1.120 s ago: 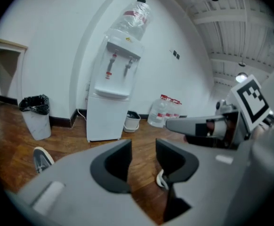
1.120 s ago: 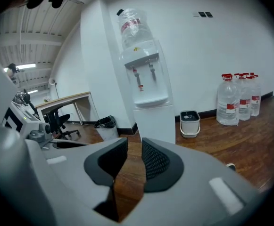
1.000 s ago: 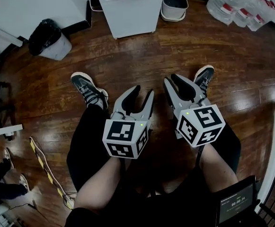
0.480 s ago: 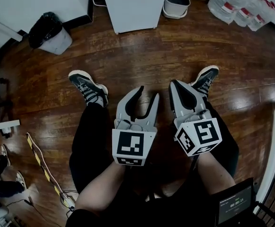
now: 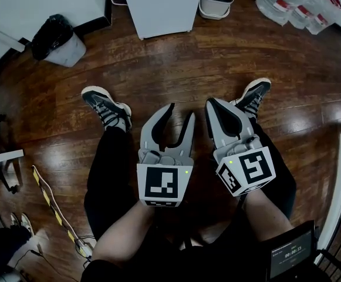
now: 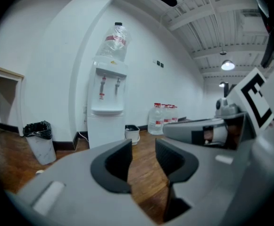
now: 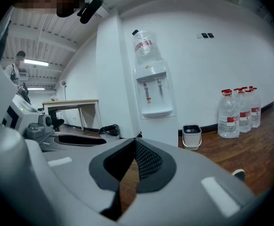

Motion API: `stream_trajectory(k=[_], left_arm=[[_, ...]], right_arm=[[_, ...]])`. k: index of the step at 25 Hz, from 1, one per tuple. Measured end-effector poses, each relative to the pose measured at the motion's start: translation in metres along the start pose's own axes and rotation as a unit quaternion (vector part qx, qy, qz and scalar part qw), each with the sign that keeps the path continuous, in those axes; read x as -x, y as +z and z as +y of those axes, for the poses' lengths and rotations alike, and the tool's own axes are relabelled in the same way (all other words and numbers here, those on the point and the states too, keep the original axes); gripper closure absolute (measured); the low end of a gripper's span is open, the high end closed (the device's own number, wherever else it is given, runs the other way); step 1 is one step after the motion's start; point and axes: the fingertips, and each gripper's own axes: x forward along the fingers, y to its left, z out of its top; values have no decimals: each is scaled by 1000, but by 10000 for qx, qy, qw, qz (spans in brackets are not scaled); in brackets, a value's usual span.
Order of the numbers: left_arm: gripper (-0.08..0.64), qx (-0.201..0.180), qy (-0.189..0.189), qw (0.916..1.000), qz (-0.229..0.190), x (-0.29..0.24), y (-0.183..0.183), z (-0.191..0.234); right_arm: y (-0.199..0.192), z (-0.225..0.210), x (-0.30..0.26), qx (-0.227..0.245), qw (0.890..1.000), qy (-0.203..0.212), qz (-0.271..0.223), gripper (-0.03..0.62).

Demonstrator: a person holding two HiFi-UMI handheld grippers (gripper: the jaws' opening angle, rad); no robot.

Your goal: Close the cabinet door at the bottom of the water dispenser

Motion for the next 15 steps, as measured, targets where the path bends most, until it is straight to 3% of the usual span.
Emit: stream_trajectory(k=[15], left_arm=[[391, -36, 33, 10000, 19, -6, 3, -6]], right_arm=[[1, -5, 2, -103, 9999, 71, -29, 588]])
